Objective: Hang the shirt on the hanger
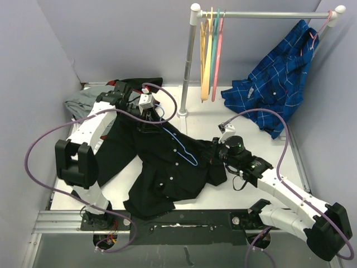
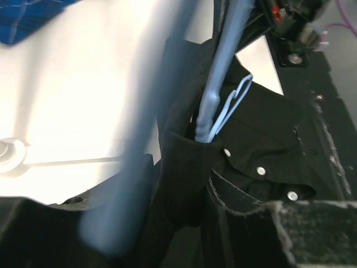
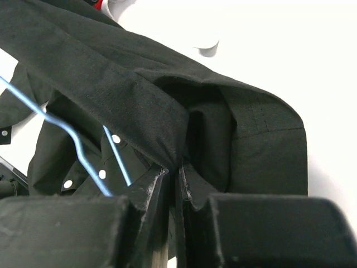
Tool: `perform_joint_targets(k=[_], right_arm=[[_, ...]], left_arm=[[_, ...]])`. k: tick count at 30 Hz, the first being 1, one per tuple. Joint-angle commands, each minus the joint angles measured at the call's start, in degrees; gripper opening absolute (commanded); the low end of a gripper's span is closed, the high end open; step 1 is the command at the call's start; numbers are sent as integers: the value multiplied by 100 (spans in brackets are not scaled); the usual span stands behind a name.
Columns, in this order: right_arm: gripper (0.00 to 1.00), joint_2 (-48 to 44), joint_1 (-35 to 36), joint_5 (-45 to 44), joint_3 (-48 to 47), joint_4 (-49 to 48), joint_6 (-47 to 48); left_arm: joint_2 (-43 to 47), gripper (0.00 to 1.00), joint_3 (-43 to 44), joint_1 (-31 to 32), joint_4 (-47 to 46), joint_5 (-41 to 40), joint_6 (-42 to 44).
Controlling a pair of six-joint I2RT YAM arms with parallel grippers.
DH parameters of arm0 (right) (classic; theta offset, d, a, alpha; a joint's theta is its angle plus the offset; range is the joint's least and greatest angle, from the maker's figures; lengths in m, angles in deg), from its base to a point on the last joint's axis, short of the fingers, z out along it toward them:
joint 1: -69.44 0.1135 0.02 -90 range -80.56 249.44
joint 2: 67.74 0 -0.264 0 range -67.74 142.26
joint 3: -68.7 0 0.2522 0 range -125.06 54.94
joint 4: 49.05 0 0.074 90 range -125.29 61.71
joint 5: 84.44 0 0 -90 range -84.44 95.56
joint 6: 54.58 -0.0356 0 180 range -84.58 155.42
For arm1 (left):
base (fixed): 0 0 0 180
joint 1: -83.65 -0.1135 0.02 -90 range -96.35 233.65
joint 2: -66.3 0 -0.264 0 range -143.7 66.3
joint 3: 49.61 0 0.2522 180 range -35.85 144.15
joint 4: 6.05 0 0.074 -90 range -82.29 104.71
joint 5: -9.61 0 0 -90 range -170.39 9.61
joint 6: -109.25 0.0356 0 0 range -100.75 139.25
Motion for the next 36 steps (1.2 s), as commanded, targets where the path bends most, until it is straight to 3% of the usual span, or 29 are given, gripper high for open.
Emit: perform_joint_targets(k=[1, 3, 8, 12, 18, 22, 26, 30, 33, 36], right_arm=[[0, -80, -121, -584, -95, 1185, 269], [0, -110, -124, -555, -218, 1329, 314], [0, 1, -125, -27, -688, 1669, 243], [0, 281, -118, 458, -1199, 2179, 167], [0, 678, -125, 535, -1979, 2762, -58], [0, 1186, -107, 549, -3067, 3004, -143], [0, 1635, -46, 867, -3633, 2686, -364], [0, 1997, 239, 1149, -3582, 2141, -596], [0, 2145, 432, 1008, -3249, 1604, -712], [0, 2113, 547, 859, -2864, 917, -653]], left_arm=[[1008, 0, -720, -453, -3354, -675, -2043], [1114, 0, -987, -484, -4025, -960, -2506], [916, 0, -961, -491, -4099, -1366, -2796], [861, 0, -1213, -483, -4674, -1886, -3182], [890, 0, -1464, -380, -4804, -2099, -3228], [1054, 0, -1900, -165, -5125, -2549, -3130], [1166, 0, -2251, -9, -5569, -3008, -3306], [1323, 0, -2446, 45, -6025, -3228, -3847], [1443, 0, -2402, 47, -6006, -2883, -4324], [1565, 0, -2284, 44, -5670, -1951, -4777]])
